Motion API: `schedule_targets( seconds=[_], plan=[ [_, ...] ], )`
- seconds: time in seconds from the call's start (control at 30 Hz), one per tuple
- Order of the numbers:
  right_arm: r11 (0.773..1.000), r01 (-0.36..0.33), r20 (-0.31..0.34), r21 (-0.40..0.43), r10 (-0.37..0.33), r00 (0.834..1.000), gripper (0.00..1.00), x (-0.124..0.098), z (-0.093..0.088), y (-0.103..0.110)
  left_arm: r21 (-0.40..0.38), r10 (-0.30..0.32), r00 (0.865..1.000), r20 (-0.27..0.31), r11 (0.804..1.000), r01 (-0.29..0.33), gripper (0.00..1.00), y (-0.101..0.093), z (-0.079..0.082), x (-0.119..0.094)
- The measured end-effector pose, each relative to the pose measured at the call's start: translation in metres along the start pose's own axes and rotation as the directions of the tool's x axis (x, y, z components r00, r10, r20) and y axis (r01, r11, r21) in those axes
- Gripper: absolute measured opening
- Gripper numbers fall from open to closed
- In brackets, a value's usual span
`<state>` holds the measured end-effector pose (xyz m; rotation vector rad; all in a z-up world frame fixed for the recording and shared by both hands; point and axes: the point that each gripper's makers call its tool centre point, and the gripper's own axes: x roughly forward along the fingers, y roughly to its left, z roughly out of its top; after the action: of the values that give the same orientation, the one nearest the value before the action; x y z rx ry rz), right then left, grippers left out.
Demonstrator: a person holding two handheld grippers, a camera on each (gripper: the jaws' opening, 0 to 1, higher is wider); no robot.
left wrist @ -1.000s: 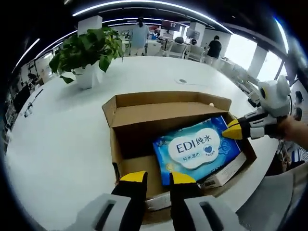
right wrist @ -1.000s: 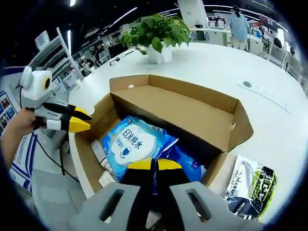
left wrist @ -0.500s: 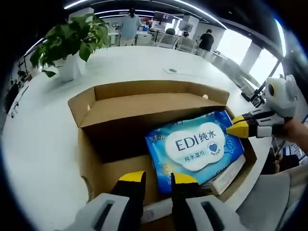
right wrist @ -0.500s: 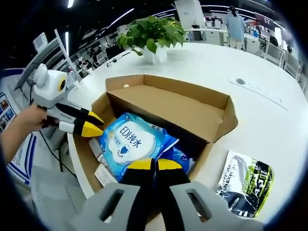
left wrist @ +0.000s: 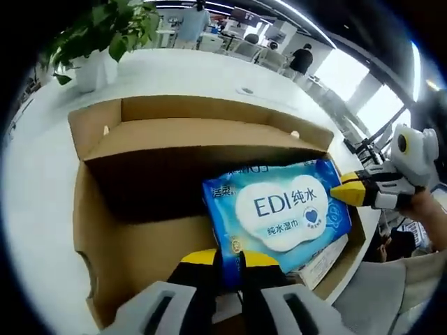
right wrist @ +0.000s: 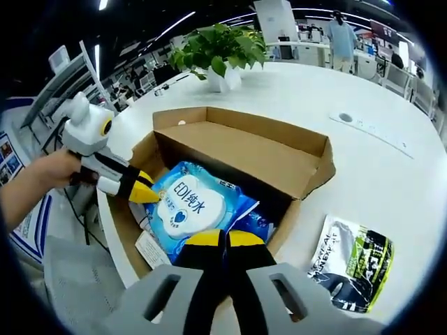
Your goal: Operate the shoe box by opening the lid, removing the specified soft item, and placing it in the target area until the item is outside and the box remains undamaged.
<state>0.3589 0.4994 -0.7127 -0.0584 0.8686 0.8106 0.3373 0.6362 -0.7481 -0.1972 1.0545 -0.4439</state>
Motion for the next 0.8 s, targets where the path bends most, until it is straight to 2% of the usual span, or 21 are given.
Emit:
schedule_targets(
  seconds=[0.03,0.1,0.43,0.8],
  plan=[
    [1.0,0.003,0.001,0.003,-0.003,1.0,0.0,-0.001,0.0,0.0,-0.024,-0.014,1.0,0.011,1.0,0.014,0.04,-0.003,0.001,-0.002],
    [1.0,0.004,0.002,0.004,-0.004,1.0,0.0,-0.002,0.0,0.0,-0.022,-0.013,1.0,0.006,1.0,0.013,0.03,-0.004,0.0,-0.001],
    [1.0,-0.01,0.021,0.03,0.01,1.0,0.0,-0.009,0.005,0.004,0.034,0.022,1.0,0.002,0.999,-0.022,0.01,-0.011,0.004,-0.011],
    [0.999,-0.027,0.045,0.039,0.025,0.999,0.0,-0.019,0.011,0.009,0.078,0.046,0.998,0.034,0.996,-0.049,0.01,-0.017,0.013,-0.032]
  ],
)
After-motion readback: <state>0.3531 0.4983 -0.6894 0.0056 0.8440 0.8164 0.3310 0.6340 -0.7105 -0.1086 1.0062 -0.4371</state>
